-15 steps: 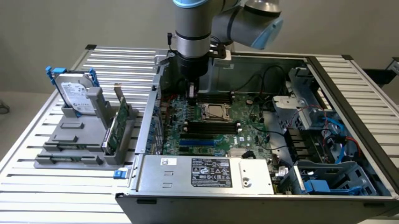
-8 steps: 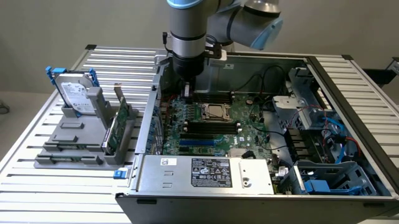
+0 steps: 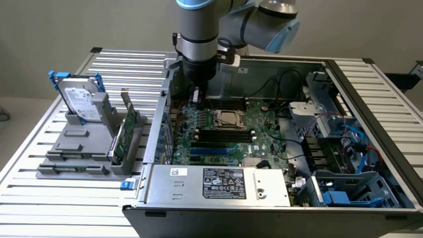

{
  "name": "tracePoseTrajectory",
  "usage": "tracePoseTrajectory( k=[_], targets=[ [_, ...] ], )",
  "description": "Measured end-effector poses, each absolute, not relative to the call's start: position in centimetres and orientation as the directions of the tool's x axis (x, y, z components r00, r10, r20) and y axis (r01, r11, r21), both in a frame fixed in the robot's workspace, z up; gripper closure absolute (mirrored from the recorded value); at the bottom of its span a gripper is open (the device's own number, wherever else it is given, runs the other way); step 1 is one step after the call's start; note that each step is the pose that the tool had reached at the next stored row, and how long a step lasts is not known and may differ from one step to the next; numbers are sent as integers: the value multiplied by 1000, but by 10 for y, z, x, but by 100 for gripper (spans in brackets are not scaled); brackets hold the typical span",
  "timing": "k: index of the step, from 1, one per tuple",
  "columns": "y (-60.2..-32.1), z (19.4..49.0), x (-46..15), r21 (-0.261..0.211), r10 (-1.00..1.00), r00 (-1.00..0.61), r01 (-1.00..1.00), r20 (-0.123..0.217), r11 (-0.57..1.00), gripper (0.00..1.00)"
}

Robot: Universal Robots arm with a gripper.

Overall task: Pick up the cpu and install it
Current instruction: 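Install the first cpu locking lever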

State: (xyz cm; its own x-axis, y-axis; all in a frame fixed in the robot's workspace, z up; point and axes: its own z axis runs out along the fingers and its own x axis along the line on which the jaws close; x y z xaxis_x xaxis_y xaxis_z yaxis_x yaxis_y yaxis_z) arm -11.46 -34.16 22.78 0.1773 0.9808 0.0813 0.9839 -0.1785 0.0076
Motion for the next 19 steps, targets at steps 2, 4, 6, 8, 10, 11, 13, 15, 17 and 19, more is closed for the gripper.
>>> tracePoseTrajectory(
  k=[2,4,6,8,10,11,13,15,17,19],
  targets=[
    [-342,228,-115,7,975,208,978,81,-210,89],
    [-342,228,-115,6,967,240,970,81,-241,89],
    [-342,228,-115,5,959,272,962,81,-273,89],
    [-342,227,-115,4,950,303,953,81,-304,89],
    [-342,227,-115,4,939,334,942,80,-335,89],
    [-342,227,-115,3,933,350,936,80,-351,89],
    [-342,227,-115,2,922,379,925,80,-381,89],
    [-342,227,-115,1,909,408,912,79,-410,89],
    [-342,227,-115,0,898,434,900,79,-435,89],
    [-342,227,-115,-2,887,456,889,78,-457,89]
  ],
)
